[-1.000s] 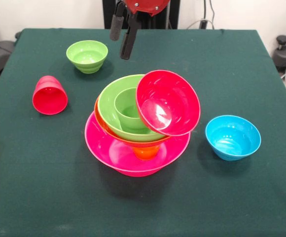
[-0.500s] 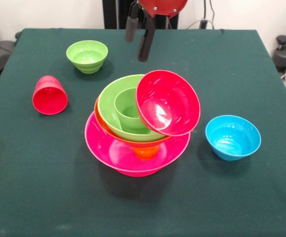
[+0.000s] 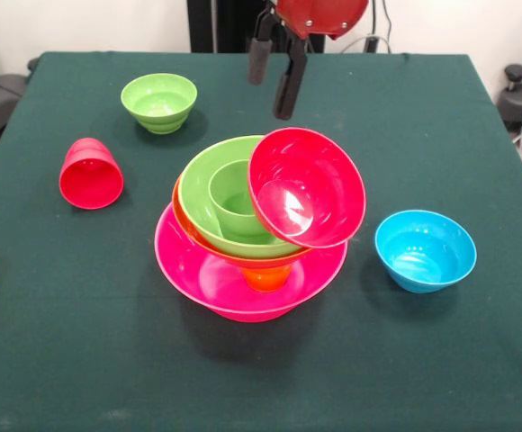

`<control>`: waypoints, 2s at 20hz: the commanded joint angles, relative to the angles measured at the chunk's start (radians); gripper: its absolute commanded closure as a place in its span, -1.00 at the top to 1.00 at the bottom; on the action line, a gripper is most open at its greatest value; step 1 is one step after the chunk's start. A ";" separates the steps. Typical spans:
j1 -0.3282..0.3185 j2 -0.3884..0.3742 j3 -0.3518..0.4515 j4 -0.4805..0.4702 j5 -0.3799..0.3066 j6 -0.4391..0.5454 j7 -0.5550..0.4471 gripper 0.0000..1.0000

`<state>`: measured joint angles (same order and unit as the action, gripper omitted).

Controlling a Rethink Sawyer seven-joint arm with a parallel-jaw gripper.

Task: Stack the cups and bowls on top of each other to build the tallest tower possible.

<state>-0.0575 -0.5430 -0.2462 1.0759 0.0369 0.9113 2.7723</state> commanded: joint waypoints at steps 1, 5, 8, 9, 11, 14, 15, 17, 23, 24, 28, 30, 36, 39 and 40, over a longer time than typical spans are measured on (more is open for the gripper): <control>-0.005 0.048 0.123 -0.010 -0.081 0.131 -0.238 1.00; -0.007 0.051 0.128 -0.020 -0.083 0.135 -0.239 1.00; -0.005 0.063 0.128 -0.044 -0.084 0.142 -0.227 1.00; -0.005 0.065 0.130 -0.045 -0.082 0.140 -0.221 1.00; -0.005 0.075 0.126 -0.070 -0.083 0.154 -0.215 1.00; -0.008 0.084 0.126 -0.083 -0.087 0.151 -0.216 1.00; -0.010 0.085 0.127 -0.082 -0.087 0.149 -0.218 1.00; -0.009 0.085 0.121 -0.088 -0.095 0.149 -0.226 1.00; -0.021 0.100 0.130 -0.106 -0.098 0.142 -0.248 1.00; -0.023 0.104 0.131 -0.111 -0.099 0.141 -0.249 1.00; -0.022 0.119 0.133 -0.129 -0.100 0.154 -0.253 1.00; -0.025 0.126 0.135 -0.136 -0.099 0.156 -0.259 1.00; -0.028 0.150 0.129 -0.162 -0.098 0.187 -0.257 1.00; -0.031 0.153 0.130 -0.162 -0.100 0.183 -0.268 1.00; -0.033 0.153 0.131 -0.166 -0.099 0.188 -0.272 1.00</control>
<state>-0.0630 -0.4588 -0.2302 0.9150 0.0162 0.9924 2.7723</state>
